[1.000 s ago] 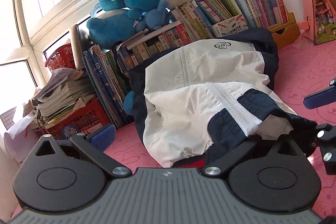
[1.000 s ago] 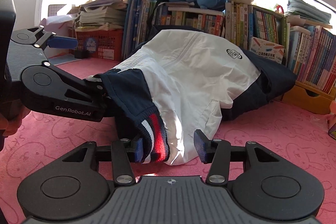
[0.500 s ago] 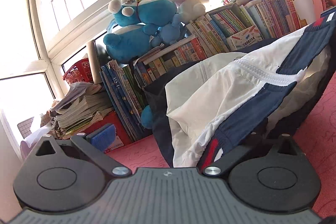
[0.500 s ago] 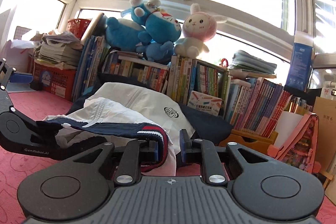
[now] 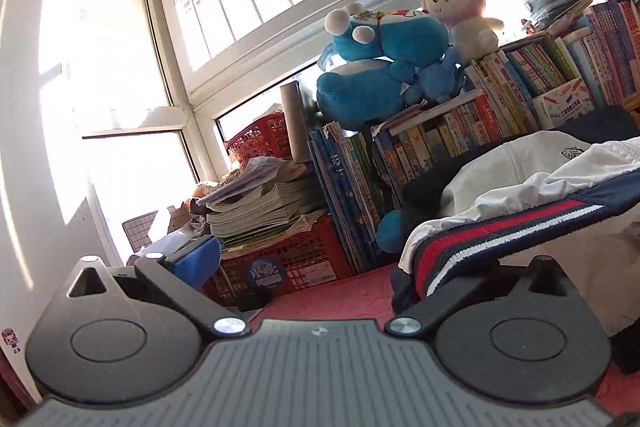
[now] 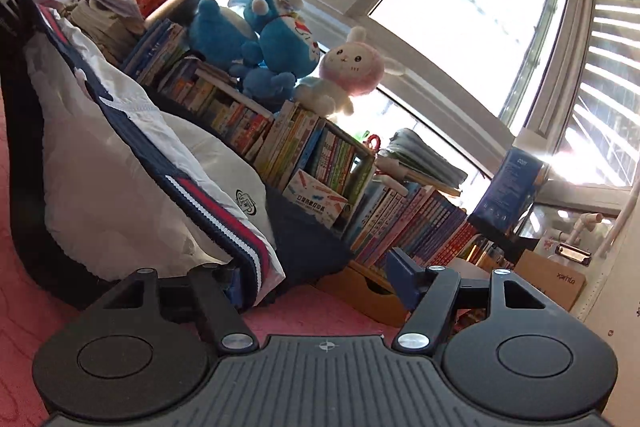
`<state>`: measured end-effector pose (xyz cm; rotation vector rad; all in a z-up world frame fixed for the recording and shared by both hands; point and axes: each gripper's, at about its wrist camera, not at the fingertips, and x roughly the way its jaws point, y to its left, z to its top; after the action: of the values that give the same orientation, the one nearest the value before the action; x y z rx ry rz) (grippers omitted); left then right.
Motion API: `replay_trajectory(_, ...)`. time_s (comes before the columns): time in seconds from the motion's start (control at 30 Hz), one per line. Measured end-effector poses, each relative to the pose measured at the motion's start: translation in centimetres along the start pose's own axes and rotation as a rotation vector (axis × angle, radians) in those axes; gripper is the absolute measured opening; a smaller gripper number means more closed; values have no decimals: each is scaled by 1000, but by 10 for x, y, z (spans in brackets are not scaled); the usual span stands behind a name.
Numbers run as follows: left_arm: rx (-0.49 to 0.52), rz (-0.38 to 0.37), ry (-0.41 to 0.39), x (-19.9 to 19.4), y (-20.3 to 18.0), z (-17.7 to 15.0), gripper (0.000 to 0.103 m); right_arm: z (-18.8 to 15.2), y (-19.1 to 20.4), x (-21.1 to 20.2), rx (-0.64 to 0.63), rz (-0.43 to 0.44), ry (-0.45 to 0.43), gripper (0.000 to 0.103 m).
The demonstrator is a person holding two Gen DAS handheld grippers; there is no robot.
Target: Fold clothes
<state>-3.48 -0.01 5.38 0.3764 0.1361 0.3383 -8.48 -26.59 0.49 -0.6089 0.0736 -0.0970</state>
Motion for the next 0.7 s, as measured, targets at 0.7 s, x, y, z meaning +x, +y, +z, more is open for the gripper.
replay_trajectory(0.7,-172,-250,317,-2,42,-50,103,-36,-54,6,425,188,268,59)
